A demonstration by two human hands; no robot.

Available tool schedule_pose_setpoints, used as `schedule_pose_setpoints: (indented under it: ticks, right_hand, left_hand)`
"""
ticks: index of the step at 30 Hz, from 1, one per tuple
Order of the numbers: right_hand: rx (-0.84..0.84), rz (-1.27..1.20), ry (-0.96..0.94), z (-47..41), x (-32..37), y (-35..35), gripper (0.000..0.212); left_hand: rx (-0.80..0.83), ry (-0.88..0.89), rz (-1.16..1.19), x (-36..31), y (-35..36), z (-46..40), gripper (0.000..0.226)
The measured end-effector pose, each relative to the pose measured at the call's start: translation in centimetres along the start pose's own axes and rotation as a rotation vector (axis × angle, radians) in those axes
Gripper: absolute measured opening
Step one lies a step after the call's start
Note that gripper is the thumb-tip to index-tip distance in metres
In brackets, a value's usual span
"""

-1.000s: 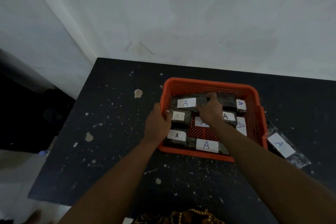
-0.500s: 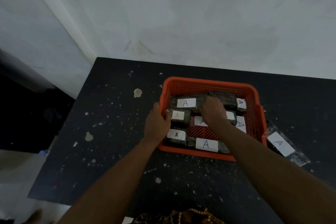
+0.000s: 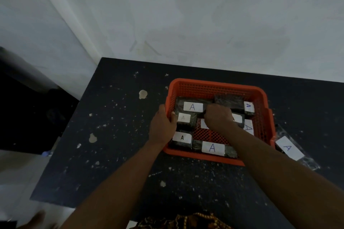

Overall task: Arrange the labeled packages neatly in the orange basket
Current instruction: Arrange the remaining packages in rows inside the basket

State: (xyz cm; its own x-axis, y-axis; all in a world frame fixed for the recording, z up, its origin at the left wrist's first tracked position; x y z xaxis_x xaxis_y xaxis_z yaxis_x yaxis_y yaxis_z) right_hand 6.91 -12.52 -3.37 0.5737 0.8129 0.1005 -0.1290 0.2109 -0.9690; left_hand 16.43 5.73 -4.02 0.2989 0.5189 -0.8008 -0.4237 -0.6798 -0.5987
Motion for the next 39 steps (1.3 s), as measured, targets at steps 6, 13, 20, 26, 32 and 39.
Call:
schedule_pose_setpoints:
  ticks: [6,13,20,26,32,39]
  right_hand:
    - [-0.005,-0.053,-0.002,0.0,-0.7,-0.9,0.024]
    - [-0.238,-0.303,0.096,0.7,-6.8,-4.7,0.009]
    - [-0.112,-0.159,0.023,0.2,-5.9,-3.5,0.040]
    - [-0.082,-0.111,-0.024,-1.0,-4.9,-3.0,0.042]
    - [0.007,-0.023,-0.048,-2.4,-4.9,-1.9,0.060]
    - [0.030,0.073,-0.052,-3.7,-4.9,-1.0,0.075]
  left_hand:
    - [-0.018,-0.010,-0.012,-0.2,-0.2,0.1,0.035]
    - [-0.018,-0.033,-0.008,-0.7,-1.0,-1.5,0.046]
    - [0.129,0.109,-0.235,-3.4,0.2,-5.0,0.064]
    - [0.195,0.268,-0.411,-5.8,1.7,-8.1,0.067]
    - [0.360,0.414,-0.537,-8.0,5.5,-10.9,0.056]
    - [0.416,0.414,-0.573,-7.8,8.0,-13.0,0.023]
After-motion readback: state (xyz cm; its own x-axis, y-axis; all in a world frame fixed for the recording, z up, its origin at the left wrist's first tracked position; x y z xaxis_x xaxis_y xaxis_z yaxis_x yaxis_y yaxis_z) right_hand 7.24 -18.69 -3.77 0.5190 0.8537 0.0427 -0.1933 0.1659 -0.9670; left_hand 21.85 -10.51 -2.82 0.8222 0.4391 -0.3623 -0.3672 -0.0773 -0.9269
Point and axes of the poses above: each hand's wrist, its own z-axis away from the middle knuckle, its own y-axis out of the palm, x = y × z, the point moved 7 cm from there along -z, towards the middle knuckle, and after that the axes turned 2 degrees about z, right-handed, at the moved point
